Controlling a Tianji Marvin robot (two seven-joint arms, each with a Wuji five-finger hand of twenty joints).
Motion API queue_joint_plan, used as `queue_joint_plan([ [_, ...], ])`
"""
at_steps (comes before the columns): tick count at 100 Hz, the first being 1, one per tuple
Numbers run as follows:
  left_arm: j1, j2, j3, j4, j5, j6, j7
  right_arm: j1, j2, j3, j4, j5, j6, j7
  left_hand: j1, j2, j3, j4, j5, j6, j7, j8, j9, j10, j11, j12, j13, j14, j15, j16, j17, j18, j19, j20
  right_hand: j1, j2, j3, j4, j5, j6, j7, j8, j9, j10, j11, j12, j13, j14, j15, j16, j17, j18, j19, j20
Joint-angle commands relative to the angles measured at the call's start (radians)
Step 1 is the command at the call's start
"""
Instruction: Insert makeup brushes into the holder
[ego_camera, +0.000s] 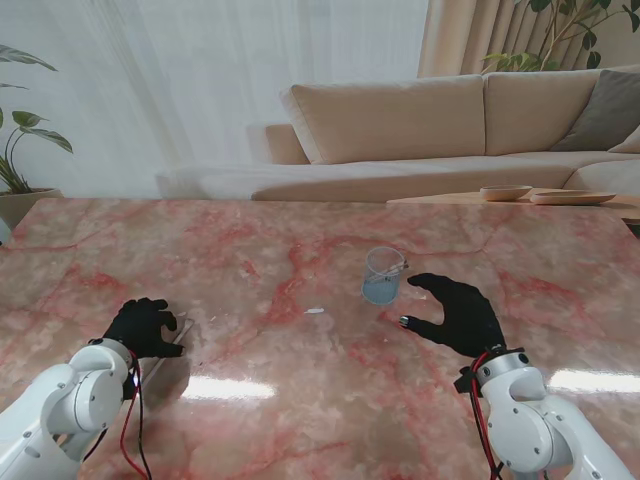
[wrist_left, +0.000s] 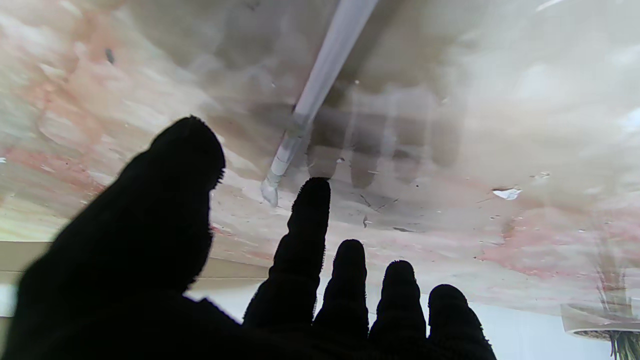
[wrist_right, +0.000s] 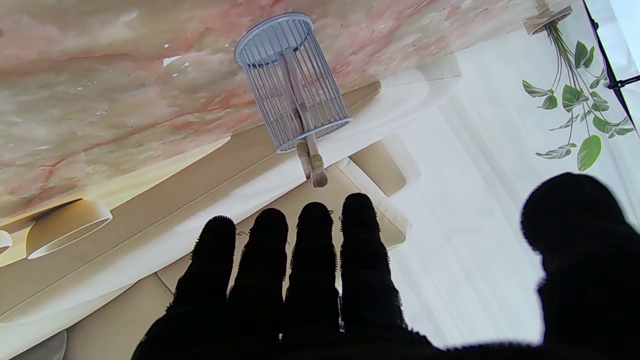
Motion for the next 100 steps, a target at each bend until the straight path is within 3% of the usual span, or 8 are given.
queue_joint_plan([
  [1,-0.006,-0.008,0.015,0.022,0.004,0.002,0.010,-0.003,0.000,-0.004,0.001,0.006,0.010,0.018,-0.016,-0.043,0.048,-0.028,0.040,-0.037,0.037,0.025,0.025,-0.013,0.004,0.003,-0.038,0.010,0.022,0.021,-0.006,0.010,-0.018,0.007,0.007,0.014,-0.021,0.033,0.000,-0.012,-0.009,0.011,-0.005,-0.009,-0.011,0.016,-0.029,-0.019,-0.004,-0.001,-0.018,-0.002,-0.023,0.000],
  [27,-0.044,-0.016,0.073,0.078,-0.022,-0.019,0.084,0.002,-0.001,-0.016,0.001,0.013,0.029,0.019,0.060,-0.069,0.164,-0.039,0.129,-0.171,0.127,0.077,0.073,-0.034,0.023,0.011,-0.021,0.010,0.054,0.030,-0.009,0.016,-0.006,0.025,0.014,0.023,-0.029,0.034,0.003,-0.012,-0.008,0.014,-0.003,-0.008,-0.010,0.020,-0.031,-0.019,-0.004,0.000,-0.019,-0.002,-0.025,0.002],
  [30,-0.047,-0.017,0.079,0.083,-0.021,-0.024,0.095,0.003,-0.001,-0.017,0.001,0.014,0.031,0.019,0.082,-0.085,0.158,-0.073,0.140,-0.193,0.151,0.094,0.083,-0.037,0.025,0.012,-0.017,0.010,0.061,0.029,-0.010,0.018,-0.002,0.032,0.014,0.024,-0.030,0.034,0.003,-0.012,-0.008,0.015,-0.003,-0.009,-0.009,0.021,-0.031,-0.019,-0.004,0.000,-0.019,-0.002,-0.025,0.002],
  [35,-0.053,-0.019,0.089,0.094,-0.023,-0.037,0.115,0.003,-0.002,-0.019,0.001,0.017,0.032,0.019,0.118,-0.110,0.142,-0.104,0.159,-0.226,0.177,0.107,0.098,-0.041,0.031,0.014,-0.009,0.009,0.070,0.030,-0.011,0.018,0.003,0.042,0.016,0.026,-0.031,0.034,0.004,-0.013,-0.007,0.015,-0.002,-0.008,-0.009,0.022,-0.030,-0.020,-0.004,0.000,-0.019,-0.002,-0.025,0.002],
  [44,-0.060,-0.020,0.103,0.104,-0.027,-0.059,0.135,0.005,-0.002,-0.021,0.001,0.018,0.034,0.018,0.171,-0.127,0.111,-0.125,0.187,-0.278,0.212,0.103,0.116,-0.046,0.037,0.016,-0.003,0.007,0.082,0.031,-0.012,0.017,0.004,0.050,0.017,0.027,-0.034,0.034,0.004,-0.013,-0.007,0.016,-0.002,-0.008,-0.009,0.022,-0.029,-0.020,-0.003,0.000,-0.018,-0.002,-0.025,0.003],
  [62,-0.062,-0.017,0.116,0.096,-0.035,-0.113,0.124,0.005,-0.003,-0.023,0.003,0.023,0.037,0.017,0.255,-0.114,0.047,-0.110,0.223,-0.357,0.287,0.045,0.125,-0.058,0.038,0.013,-0.006,-0.003,0.091,0.024,-0.010,0.014,-0.006,0.047,0.021,0.033,-0.038,0.034,0.006,-0.013,-0.006,0.017,0.000,-0.008,-0.008,0.024,-0.028,-0.019,-0.003,0.001,-0.018,-0.002,-0.026,0.004],
  [83,-0.072,-0.010,0.123,0.098,-0.047,-0.178,0.088,0.006,-0.004,-0.025,0.004,0.032,0.040,0.014,0.303,-0.080,0.080,-0.101,0.265,-0.426,0.311,0.028,0.126,-0.069,0.037,0.010,-0.009,-0.014,0.093,0.022,-0.009,0.009,-0.008,0.043,0.025,0.037,-0.043,0.035,0.008,-0.013,-0.006,0.018,0.003,-0.008,-0.006,0.027,-0.026,-0.019,-0.002,0.002,-0.016,-0.002,-0.025,0.006],
  [100,-0.065,-0.005,0.105,0.091,-0.049,-0.200,0.053,0.005,-0.006,-0.025,0.006,0.037,0.041,0.009,0.254,-0.077,0.111,-0.104,0.241,-0.376,0.204,-0.084,0.108,-0.070,0.028,-0.002,-0.016,-0.018,0.081,0.012,-0.007,0.007,-0.019,0.026,0.027,0.038,-0.046,0.035,0.011,-0.013,-0.005,0.019,0.007,-0.008,-0.005,0.029,-0.023,-0.018,0.000,0.003,-0.015,0.000,-0.025,0.007],
])
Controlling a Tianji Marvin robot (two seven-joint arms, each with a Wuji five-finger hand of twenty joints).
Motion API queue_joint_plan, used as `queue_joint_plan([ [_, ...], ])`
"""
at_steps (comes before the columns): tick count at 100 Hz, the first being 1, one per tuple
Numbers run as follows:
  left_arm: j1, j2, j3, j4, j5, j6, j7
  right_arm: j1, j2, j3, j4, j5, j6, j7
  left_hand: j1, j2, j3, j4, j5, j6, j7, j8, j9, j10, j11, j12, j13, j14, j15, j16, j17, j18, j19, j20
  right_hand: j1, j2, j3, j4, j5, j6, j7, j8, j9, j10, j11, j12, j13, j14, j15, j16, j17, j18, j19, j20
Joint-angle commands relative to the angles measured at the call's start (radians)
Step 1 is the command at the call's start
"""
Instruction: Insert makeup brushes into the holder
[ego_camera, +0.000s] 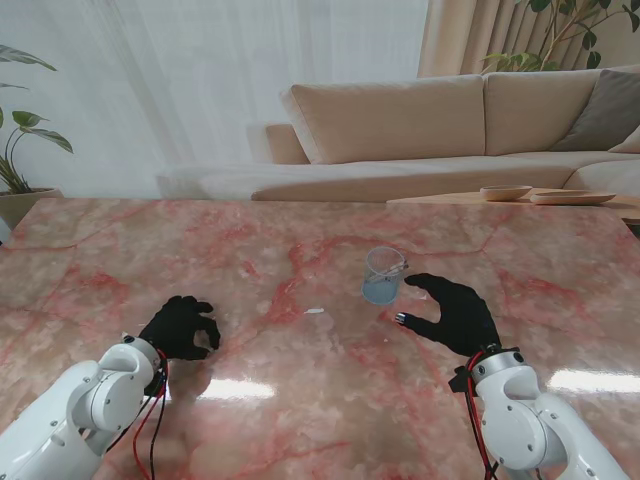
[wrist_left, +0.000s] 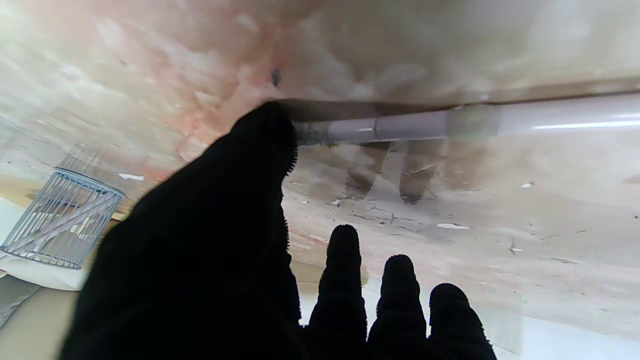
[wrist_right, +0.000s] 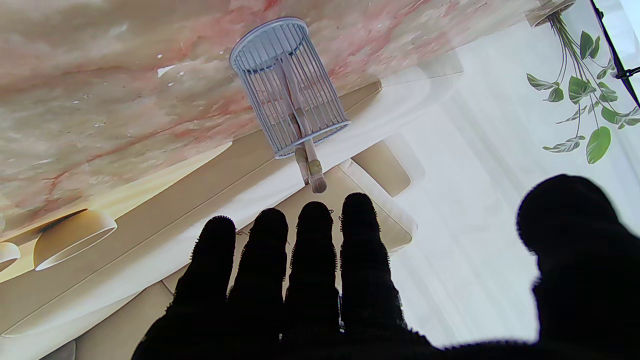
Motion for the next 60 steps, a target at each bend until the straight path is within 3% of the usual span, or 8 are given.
queue_joint_plan([
  [1,0.014,0.005,-0.007,0.003,0.005,-0.008,-0.016,-0.007,-0.004,0.000,0.004,0.007,0.006,0.009,-0.031,0.015,0.042,-0.009,0.007,0.045,-0.105,-0.082,0.008,-0.019,0.003,-0.007,-0.017,-0.019,0.006,-0.008,-0.007,-0.003,-0.020,-0.014,0.014,0.018,-0.026,0.036,0.011,-0.013,-0.005,0.009,0.005,-0.007,-0.004,0.016,-0.023,-0.018,0.000,0.003,-0.015,-0.001,-0.025,0.007],
  [10,0.026,0.007,-0.027,-0.008,0.021,-0.018,-0.017,-0.009,-0.004,-0.001,0.004,0.010,0.008,0.008,-0.106,0.013,0.102,-0.002,-0.026,0.094,-0.186,-0.096,0.000,-0.019,0.002,-0.009,-0.019,-0.020,-0.001,-0.007,-0.005,-0.004,-0.022,-0.027,0.017,0.019,-0.027,0.036,0.011,-0.012,-0.005,0.009,0.006,-0.006,-0.003,0.018,-0.022,-0.017,0.000,0.003,-0.015,-0.001,-0.024,0.007],
  [17,0.035,0.009,-0.041,-0.017,0.055,-0.026,-0.012,-0.010,-0.004,-0.002,0.004,0.012,0.010,0.009,-0.166,0.010,0.140,0.024,-0.046,0.147,-0.216,-0.085,-0.002,-0.021,0.002,-0.009,-0.019,-0.018,-0.002,-0.004,-0.005,-0.004,-0.021,-0.030,0.016,0.020,-0.028,0.036,0.012,-0.012,-0.004,0.009,0.006,-0.006,-0.003,0.018,-0.022,-0.016,0.000,0.004,-0.015,0.000,-0.024,0.007],
  [22,0.041,0.009,-0.050,-0.022,0.071,-0.031,-0.006,-0.009,-0.005,-0.003,0.004,0.014,0.011,0.009,-0.185,-0.003,0.141,0.022,-0.044,0.166,-0.203,-0.065,0.002,-0.020,0.005,-0.007,-0.019,-0.016,0.000,-0.002,-0.006,-0.003,-0.020,-0.031,0.018,0.020,-0.028,0.036,0.013,-0.012,-0.004,0.009,0.007,-0.006,-0.002,0.019,-0.023,-0.015,0.000,0.004,-0.015,0.000,-0.023,0.008],
  [26,0.046,0.009,-0.056,-0.026,0.078,-0.030,0.000,-0.009,-0.005,-0.003,0.004,0.015,0.012,0.010,-0.183,-0.017,0.126,0.004,-0.043,0.172,-0.172,-0.033,0.003,-0.020,0.006,-0.006,-0.019,-0.015,0.002,-0.001,-0.006,-0.003,-0.020,-0.031,0.018,0.020,-0.029,0.036,0.012,-0.012,-0.004,0.009,0.007,-0.006,-0.002,0.019,-0.023,-0.015,0.001,0.004,-0.015,-0.001,-0.024,0.008],
  [34,0.055,0.009,-0.068,-0.036,0.087,-0.030,0.000,-0.008,-0.005,-0.004,0.004,0.016,0.012,0.010,-0.161,-0.038,0.084,-0.021,-0.032,0.155,-0.120,0.018,0.007,-0.017,0.006,-0.005,-0.018,-0.015,0.002,-0.001,-0.006,-0.003,-0.021,-0.034,0.018,0.021,-0.029,0.036,0.012,-0.013,-0.004,0.010,0.008,-0.006,-0.002,0.020,-0.021,-0.015,0.002,0.005,-0.015,0.000,-0.023,0.008],
  [47,0.065,0.009,-0.074,-0.040,0.091,-0.040,0.002,-0.006,-0.005,-0.006,0.004,0.018,0.013,0.012,-0.144,-0.058,0.051,-0.027,-0.012,0.127,-0.088,0.034,0.012,-0.018,0.006,-0.005,-0.018,-0.015,0.004,-0.002,-0.006,-0.001,-0.022,-0.035,0.020,0.026,-0.030,0.037,0.013,-0.011,-0.004,0.010,0.012,-0.006,0.000,0.021,-0.019,-0.014,0.003,0.006,-0.016,0.000,-0.023,0.008],
  [60,0.073,0.008,-0.068,-0.024,0.094,-0.047,0.028,-0.006,-0.008,-0.010,0.007,0.024,0.019,-0.002,-0.118,-0.080,0.006,-0.026,0.014,0.050,-0.035,0.036,0.020,-0.018,0.003,-0.008,-0.018,-0.008,0.001,-0.010,-0.007,0.001,-0.017,-0.031,0.025,0.034,-0.034,0.037,0.019,-0.011,-0.001,0.011,0.022,-0.005,0.005,0.025,-0.014,-0.010,0.006,0.008,-0.013,0.002,-0.021,0.010],
])
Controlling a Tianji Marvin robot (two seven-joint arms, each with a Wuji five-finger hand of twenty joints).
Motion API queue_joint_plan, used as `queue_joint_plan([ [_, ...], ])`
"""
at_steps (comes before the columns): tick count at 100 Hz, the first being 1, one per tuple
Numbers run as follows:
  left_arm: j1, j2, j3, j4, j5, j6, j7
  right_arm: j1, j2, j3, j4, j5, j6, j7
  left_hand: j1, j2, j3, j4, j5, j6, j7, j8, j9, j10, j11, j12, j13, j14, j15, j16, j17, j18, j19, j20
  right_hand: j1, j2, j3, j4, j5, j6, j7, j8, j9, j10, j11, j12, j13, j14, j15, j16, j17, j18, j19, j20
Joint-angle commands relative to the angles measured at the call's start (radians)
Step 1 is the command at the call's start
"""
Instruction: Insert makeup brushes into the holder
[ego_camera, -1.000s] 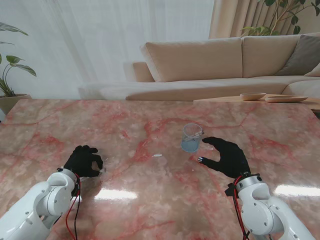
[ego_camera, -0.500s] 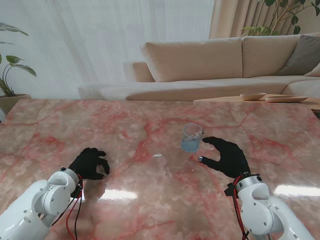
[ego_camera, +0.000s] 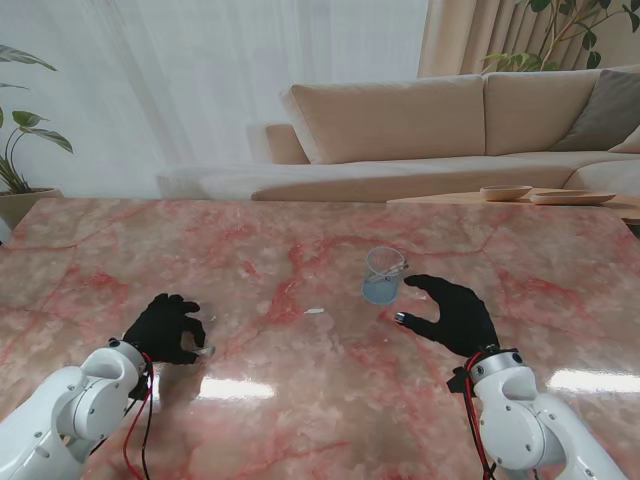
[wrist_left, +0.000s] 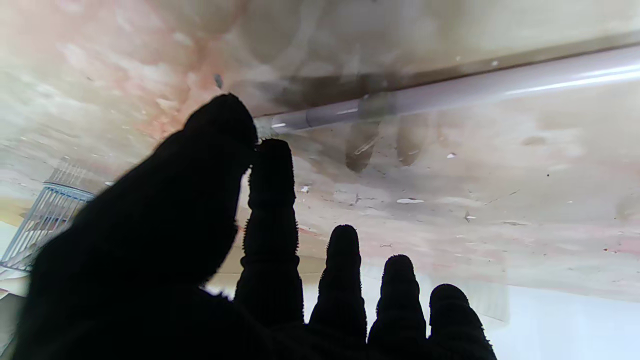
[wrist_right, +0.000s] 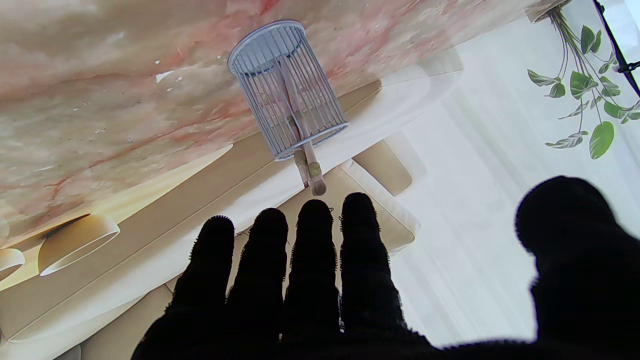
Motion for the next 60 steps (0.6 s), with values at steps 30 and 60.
queue_joint_plan([
  [30,0.036,-0.003,0.017,0.050,0.043,-0.005,0.092,-0.009,-0.008,-0.002,0.007,0.020,0.012,-0.001,0.127,-0.019,-0.041,-0.015,0.071,-0.122,0.123,-0.012,0.070,-0.034,0.022,-0.002,0.006,-0.018,0.022,-0.004,-0.007,-0.002,-0.010,0.002,0.020,0.026,-0.028,0.038,0.020,-0.009,-0.001,0.010,0.014,-0.004,0.006,0.017,-0.014,-0.010,0.006,0.010,-0.013,-0.007,-0.020,0.010],
  [60,0.043,-0.009,0.026,0.083,0.056,0.001,0.171,0.001,-0.008,-0.011,0.015,0.028,0.011,0.000,0.144,0.013,-0.017,-0.021,0.190,-0.117,0.231,-0.170,0.137,-0.051,0.056,0.009,0.034,-0.021,0.060,0.009,-0.007,-0.023,0.008,0.038,0.021,0.025,-0.024,0.039,0.021,-0.008,0.000,0.010,0.021,-0.004,0.008,0.022,-0.010,-0.011,0.008,0.013,-0.012,-0.007,-0.018,0.011],
])
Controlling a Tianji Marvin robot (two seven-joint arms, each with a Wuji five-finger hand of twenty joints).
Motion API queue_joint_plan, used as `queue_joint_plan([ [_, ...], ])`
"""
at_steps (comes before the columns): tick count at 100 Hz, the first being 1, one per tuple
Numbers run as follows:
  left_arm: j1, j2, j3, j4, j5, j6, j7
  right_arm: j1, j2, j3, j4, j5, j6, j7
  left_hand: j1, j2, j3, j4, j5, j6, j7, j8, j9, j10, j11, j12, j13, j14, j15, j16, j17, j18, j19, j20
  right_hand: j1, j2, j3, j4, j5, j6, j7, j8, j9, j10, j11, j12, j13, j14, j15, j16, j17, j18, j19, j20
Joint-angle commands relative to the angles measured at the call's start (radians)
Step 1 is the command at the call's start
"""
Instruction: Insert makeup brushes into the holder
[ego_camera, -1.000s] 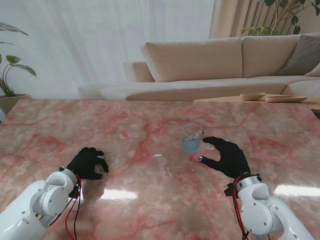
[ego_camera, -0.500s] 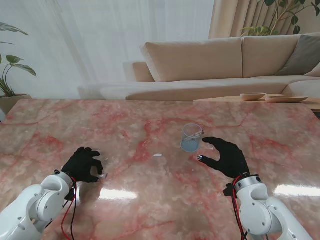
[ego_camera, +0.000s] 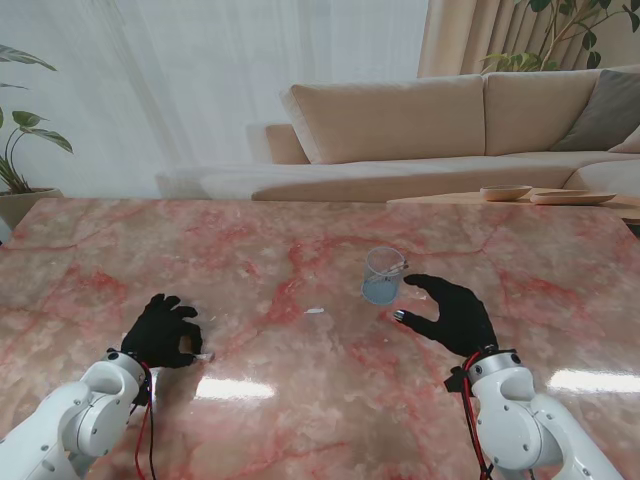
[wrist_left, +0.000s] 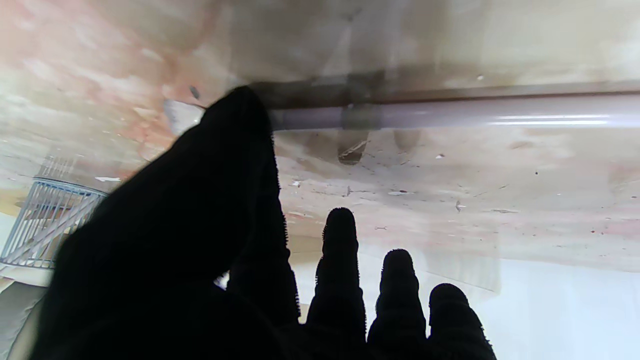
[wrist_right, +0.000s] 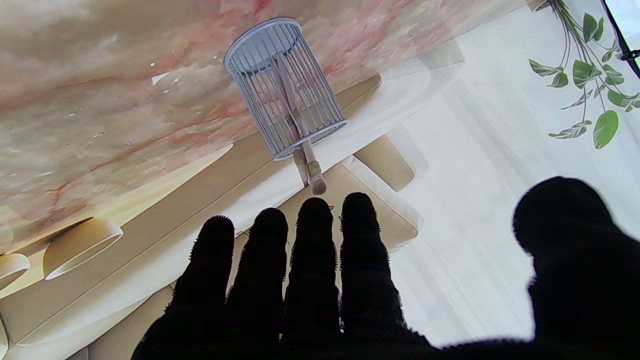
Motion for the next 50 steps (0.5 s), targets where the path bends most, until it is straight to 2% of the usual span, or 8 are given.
queue_joint_plan([
  [1,0.019,-0.004,0.008,0.038,0.017,0.001,0.003,-0.004,-0.003,-0.002,0.007,0.007,0.005,0.017,0.061,0.023,0.013,0.007,0.085,0.006,0.076,-0.012,0.020,-0.022,0.018,0.009,0.009,-0.021,0.011,0.013,-0.007,-0.023,0.008,0.016,0.021,0.016,-0.015,0.036,0.021,-0.006,0.000,0.010,0.010,-0.005,0.005,0.011,-0.010,-0.011,0.006,0.013,-0.012,-0.008,-0.018,0.011],
  [16,0.019,-0.004,0.009,0.049,0.029,-0.006,0.033,-0.002,-0.003,-0.005,0.007,0.013,0.008,0.018,0.022,0.008,-0.008,0.002,0.071,0.033,0.055,-0.030,0.020,-0.017,0.020,0.010,0.004,-0.020,0.016,0.014,-0.008,-0.026,0.010,0.021,0.022,0.016,-0.010,0.036,0.024,-0.003,0.002,0.010,0.018,-0.004,0.009,0.014,-0.009,-0.010,0.006,0.013,-0.012,-0.007,-0.018,0.011],
  [27,0.016,-0.001,0.012,0.058,0.052,-0.015,0.047,-0.001,-0.003,-0.007,0.009,0.016,0.007,0.019,0.014,0.016,-0.004,0.003,0.067,0.032,0.088,0.016,0.023,-0.020,0.028,0.019,0.001,-0.026,0.023,0.015,-0.007,-0.032,0.002,0.016,0.021,0.014,-0.006,0.035,0.026,-0.001,0.003,0.009,0.021,-0.003,0.010,0.016,-0.008,-0.011,0.007,0.013,-0.011,-0.007,-0.017,0.010],
  [31,0.015,-0.001,0.013,0.060,0.055,-0.021,0.047,0.000,-0.004,-0.007,0.009,0.017,0.008,0.018,0.010,0.022,0.009,0.000,0.057,0.042,0.086,0.056,0.017,-0.018,0.029,0.023,-0.003,-0.029,0.025,0.014,-0.005,-0.034,-0.005,0.009,0.020,0.013,-0.004,0.035,0.026,0.001,0.003,0.009,0.022,-0.005,0.010,0.016,-0.007,-0.011,0.007,0.013,-0.011,-0.007,-0.017,0.010],
  [40,0.014,0.005,0.011,0.054,0.064,-0.039,0.018,0.000,-0.004,-0.008,0.010,0.019,0.009,0.015,-0.014,0.082,0.055,-0.002,0.013,0.110,0.013,0.243,-0.028,-0.013,0.027,0.031,-0.027,-0.042,0.006,0.005,0.003,-0.045,-0.028,-0.037,0.020,0.011,0.001,0.035,0.026,0.005,0.003,0.008,0.024,-0.004,0.010,0.017,-0.006,-0.011,0.007,0.014,-0.011,-0.007,-0.017,0.010],
  [45,0.013,0.009,0.009,0.050,0.072,-0.056,-0.001,0.001,-0.005,-0.008,0.010,0.021,0.011,0.015,-0.033,0.111,0.092,0.008,-0.011,0.143,-0.004,0.324,-0.046,-0.011,0.030,0.037,-0.033,-0.048,-0.013,0.008,0.004,-0.051,-0.034,-0.063,0.020,0.011,0.004,0.035,0.027,0.006,0.003,0.008,0.025,-0.002,0.011,0.017,-0.005,-0.011,0.008,0.014,-0.011,-0.007,-0.017,0.010],
  [50,0.012,0.014,0.008,0.044,0.090,-0.070,-0.022,0.001,-0.005,-0.008,0.010,0.024,0.012,0.015,-0.054,0.123,0.119,0.003,-0.035,0.162,-0.013,0.393,-0.061,-0.008,0.038,0.051,-0.039,-0.050,-0.028,0.013,0.005,-0.053,-0.036,-0.080,0.018,0.012,0.006,0.034,0.026,0.007,0.002,0.007,0.026,-0.002,0.011,0.018,-0.004,-0.009,0.008,0.014,-0.011,-0.007,-0.016,0.010],
])
